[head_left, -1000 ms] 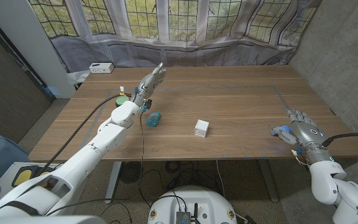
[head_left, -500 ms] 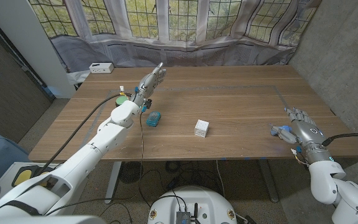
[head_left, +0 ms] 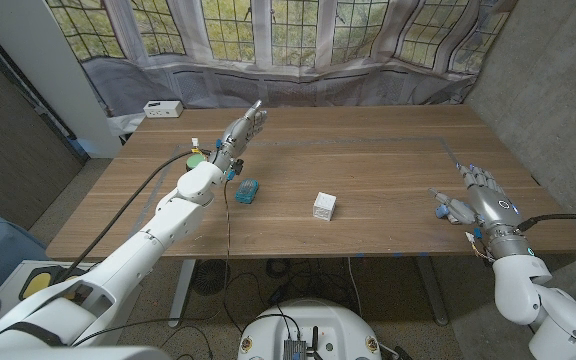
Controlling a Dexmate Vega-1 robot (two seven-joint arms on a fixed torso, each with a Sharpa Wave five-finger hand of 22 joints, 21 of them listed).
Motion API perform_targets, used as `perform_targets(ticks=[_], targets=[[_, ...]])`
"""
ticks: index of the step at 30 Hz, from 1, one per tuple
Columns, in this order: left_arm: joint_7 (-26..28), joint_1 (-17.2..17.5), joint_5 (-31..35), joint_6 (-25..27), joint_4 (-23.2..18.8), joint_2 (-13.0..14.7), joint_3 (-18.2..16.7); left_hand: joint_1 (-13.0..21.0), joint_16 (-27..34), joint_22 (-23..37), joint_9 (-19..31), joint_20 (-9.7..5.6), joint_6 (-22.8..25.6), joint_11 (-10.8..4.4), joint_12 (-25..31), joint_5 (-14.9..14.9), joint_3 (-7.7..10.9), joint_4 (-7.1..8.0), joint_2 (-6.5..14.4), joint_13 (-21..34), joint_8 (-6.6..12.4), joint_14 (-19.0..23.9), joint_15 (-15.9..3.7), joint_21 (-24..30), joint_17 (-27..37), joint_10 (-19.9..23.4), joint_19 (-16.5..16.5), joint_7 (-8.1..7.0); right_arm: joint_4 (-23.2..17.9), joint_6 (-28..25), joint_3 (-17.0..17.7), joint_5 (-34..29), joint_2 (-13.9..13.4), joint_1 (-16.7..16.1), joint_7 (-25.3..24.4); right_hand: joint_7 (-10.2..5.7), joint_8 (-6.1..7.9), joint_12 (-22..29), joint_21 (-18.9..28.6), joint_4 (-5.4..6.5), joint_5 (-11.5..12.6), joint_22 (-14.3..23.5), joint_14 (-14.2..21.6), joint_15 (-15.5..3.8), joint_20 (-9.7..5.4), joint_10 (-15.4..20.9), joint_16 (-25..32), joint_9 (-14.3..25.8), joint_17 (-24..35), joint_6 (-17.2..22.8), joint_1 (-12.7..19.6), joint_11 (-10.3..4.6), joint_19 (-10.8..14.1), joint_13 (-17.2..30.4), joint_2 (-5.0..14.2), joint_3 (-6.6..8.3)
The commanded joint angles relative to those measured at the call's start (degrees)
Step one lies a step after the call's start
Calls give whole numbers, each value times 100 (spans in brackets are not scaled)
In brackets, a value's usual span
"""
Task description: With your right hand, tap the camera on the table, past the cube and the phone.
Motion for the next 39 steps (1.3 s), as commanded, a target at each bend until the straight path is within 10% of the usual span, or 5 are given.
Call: perform_targets(ticks=[1,39], targets=[[-62,-19,-36,-86,48,-9,-24,25,-9,14,8,46,15,-15,-4,-9,27,-16,38,24,-4,49,-10,-10,20,36,-6,-18,85,447,-33,22,212,246,-203,41,45,47,11,-21,-5,-7,31,-23,11,58,25,6,2,51,0,1,45,6,-53,32],[-62,328,-130,-101,-396,241,-174,21,-5,14,8,43,9,-25,-5,-11,36,-25,38,25,-15,68,-18,-9,20,52,5,67,631,2234,-171,721,529,1195,-283,204,152,104,5,-26,-3,-13,288,-42,-17,344,62,1,-28,577,-8,52,270,-4,-79,35]])
